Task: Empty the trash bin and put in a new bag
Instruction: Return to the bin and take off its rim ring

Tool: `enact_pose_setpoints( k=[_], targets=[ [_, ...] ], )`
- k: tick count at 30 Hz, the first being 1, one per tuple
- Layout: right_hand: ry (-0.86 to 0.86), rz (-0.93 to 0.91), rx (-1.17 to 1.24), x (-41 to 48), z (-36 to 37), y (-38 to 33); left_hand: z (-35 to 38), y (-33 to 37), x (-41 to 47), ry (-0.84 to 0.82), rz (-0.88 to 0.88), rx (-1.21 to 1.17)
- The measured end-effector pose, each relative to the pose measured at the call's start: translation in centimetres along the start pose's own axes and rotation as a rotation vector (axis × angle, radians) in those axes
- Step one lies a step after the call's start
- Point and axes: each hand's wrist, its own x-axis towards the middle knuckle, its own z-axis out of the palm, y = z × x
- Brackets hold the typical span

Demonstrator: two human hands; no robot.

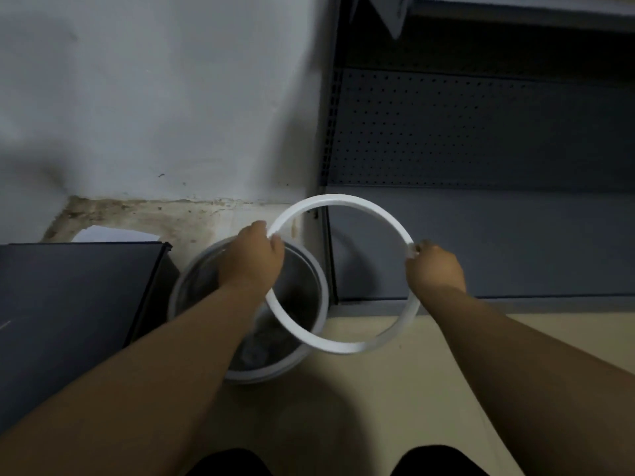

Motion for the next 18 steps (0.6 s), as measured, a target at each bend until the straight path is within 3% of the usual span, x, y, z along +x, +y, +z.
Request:
enact_pose_setpoints(
  k=[10,18],
  targets=[
    [-0.019,0.19,-0.064,-1.3,-2.0,13.2,5.4,5.2,-1.7,-0.133,0.206,0.124],
    [-0.103,0.276,-0.122,-3.7,1.6,19.1,8.2,5.7,-2.1,-0.161,0.306,0.204]
  ],
)
